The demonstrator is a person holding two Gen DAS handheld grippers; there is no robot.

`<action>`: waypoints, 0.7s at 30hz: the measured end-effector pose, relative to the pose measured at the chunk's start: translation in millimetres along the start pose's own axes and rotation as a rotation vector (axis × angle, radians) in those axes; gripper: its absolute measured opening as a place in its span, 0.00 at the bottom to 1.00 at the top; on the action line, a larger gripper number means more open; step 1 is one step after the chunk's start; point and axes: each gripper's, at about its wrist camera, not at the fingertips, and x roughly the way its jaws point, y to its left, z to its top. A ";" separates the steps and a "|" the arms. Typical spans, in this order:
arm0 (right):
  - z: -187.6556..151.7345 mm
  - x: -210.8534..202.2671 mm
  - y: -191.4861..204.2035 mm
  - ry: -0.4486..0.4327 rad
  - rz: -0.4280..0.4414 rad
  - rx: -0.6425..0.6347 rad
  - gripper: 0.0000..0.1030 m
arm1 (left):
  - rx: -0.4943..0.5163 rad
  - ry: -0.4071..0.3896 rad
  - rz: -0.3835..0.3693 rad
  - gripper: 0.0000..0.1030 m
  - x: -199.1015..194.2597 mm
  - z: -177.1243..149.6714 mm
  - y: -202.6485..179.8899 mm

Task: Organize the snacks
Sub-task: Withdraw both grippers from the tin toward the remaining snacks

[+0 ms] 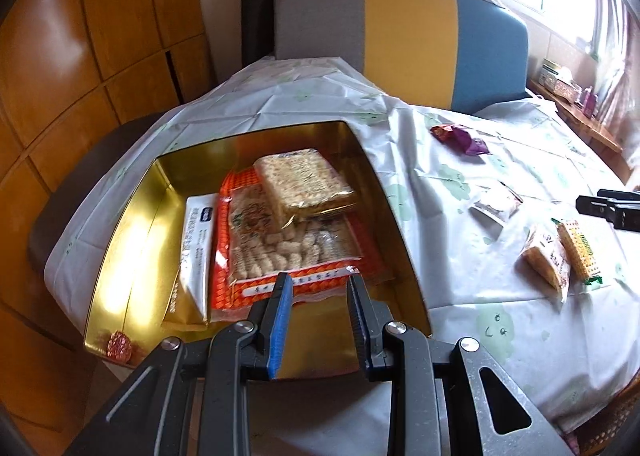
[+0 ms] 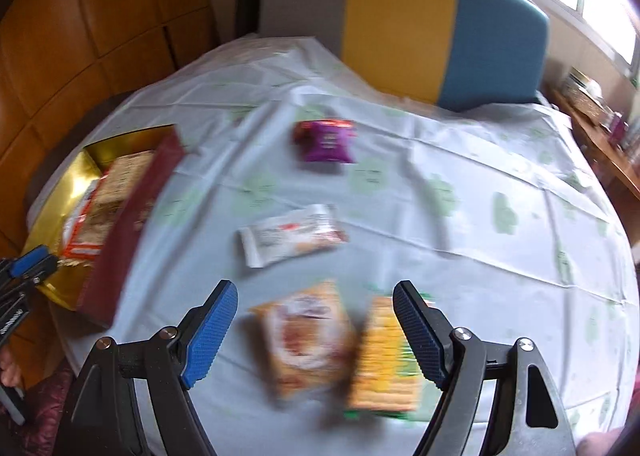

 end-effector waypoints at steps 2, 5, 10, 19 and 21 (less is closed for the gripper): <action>-0.4 4.4 -24.6 0.008 -0.037 0.037 0.79 | 0.011 -0.003 -0.003 0.28 -0.6 3.2 -5.6; -5.6 15.5 -60.7 0.020 -0.092 0.123 0.79 | 0.036 -0.004 -0.008 0.30 -1.0 7.7 -15.8; -15.7 30.9 -110.8 0.092 -0.117 0.344 0.79 | 0.071 0.004 -0.035 0.31 2.2 17.6 -34.7; -22.0 28.0 -123.4 0.108 -0.051 0.442 0.79 | 0.133 0.028 -0.084 0.31 15.7 42.6 -78.9; -21.1 29.2 -120.8 0.114 -0.054 0.431 0.79 | 0.153 0.046 -0.089 0.31 22.1 48.2 -89.3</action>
